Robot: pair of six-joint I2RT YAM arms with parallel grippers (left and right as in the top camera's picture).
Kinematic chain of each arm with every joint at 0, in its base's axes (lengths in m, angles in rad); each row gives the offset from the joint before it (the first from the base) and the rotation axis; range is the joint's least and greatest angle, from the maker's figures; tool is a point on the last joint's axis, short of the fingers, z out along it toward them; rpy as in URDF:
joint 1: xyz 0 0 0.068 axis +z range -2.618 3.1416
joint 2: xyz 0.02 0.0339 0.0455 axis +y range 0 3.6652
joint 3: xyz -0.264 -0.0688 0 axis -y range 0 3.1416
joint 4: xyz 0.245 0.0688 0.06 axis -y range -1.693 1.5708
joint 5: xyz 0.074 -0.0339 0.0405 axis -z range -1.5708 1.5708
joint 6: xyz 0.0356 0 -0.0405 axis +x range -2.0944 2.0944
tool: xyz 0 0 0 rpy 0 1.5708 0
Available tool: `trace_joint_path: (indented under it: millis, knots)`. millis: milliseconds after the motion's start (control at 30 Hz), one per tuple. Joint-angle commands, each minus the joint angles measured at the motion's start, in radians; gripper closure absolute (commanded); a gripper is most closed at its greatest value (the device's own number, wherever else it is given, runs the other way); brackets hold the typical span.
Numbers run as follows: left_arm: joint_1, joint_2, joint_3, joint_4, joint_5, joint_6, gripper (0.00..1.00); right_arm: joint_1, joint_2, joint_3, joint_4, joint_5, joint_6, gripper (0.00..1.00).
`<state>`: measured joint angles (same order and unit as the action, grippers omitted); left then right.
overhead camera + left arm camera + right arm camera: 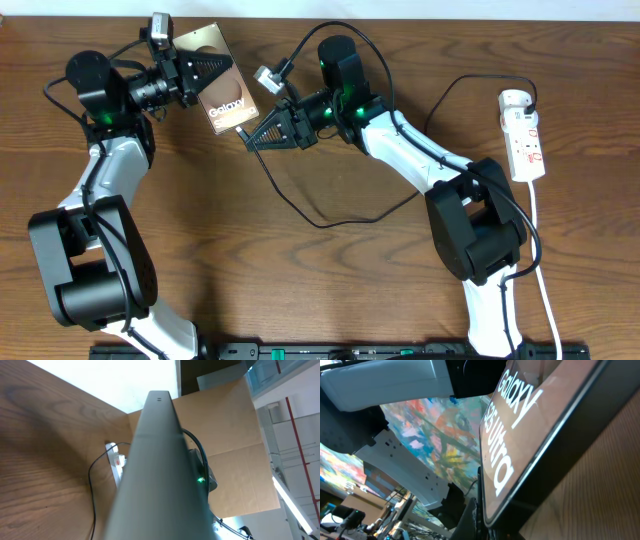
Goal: Plug charger to phone and switch on socket
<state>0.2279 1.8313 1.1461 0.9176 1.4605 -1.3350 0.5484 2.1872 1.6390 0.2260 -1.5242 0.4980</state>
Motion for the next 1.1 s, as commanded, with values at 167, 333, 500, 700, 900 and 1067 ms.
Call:
trace_joint_path:
  millis: [167,333,500,700,900,1067]
  knots:
    - [-0.004,-0.009,0.005,0.013,0.026,0.018,0.93,-0.016,0.009,0.008,0.010,0.023,0.012,0.99]
    - [-0.004,-0.009,0.005,0.013,0.025,0.017,0.93,-0.026,0.009,0.008,0.010,0.022,0.014,0.99]
    - [-0.004,-0.009,0.005,0.013,0.025,0.017,0.93,-0.026,0.009,0.008,0.010,0.023,0.014,0.99]
    - [-0.004,-0.009,0.005,0.013,0.018,0.018,0.93,-0.026,0.009,0.008,0.010,0.022,0.014,0.99]
    - [-0.004,-0.009,0.005,0.012,-0.008,0.021,0.93,-0.026,0.009,0.008,0.010,0.022,0.022,0.99]
    - [-0.004,-0.009,0.005,0.012,-0.026,0.022,0.93,-0.026,0.009,0.008,0.010,0.024,0.022,0.99]
